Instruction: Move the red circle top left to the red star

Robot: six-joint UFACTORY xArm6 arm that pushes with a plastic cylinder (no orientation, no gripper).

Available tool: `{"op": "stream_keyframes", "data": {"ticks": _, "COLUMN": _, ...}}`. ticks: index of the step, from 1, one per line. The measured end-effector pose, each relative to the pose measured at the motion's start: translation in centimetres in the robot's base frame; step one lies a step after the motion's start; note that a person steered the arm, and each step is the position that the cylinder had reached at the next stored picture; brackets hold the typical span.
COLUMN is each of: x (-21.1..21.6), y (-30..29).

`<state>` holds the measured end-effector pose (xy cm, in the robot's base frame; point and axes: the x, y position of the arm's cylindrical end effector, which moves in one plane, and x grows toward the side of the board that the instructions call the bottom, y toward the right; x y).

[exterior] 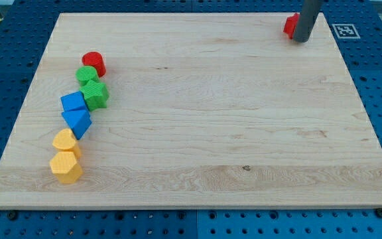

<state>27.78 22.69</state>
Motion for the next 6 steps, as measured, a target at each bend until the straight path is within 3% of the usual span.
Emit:
{"op": "stream_keyframes", "data": {"ticks": 2, "x": 2.4, "y": 0.0}}
{"op": "stream_keyframes", "data": {"ticks": 3, "x": 4.9, "y": -7.8}}
{"op": "stream_keyframes", "data": {"ticks": 6, "x": 4.8, "y": -41.9}}
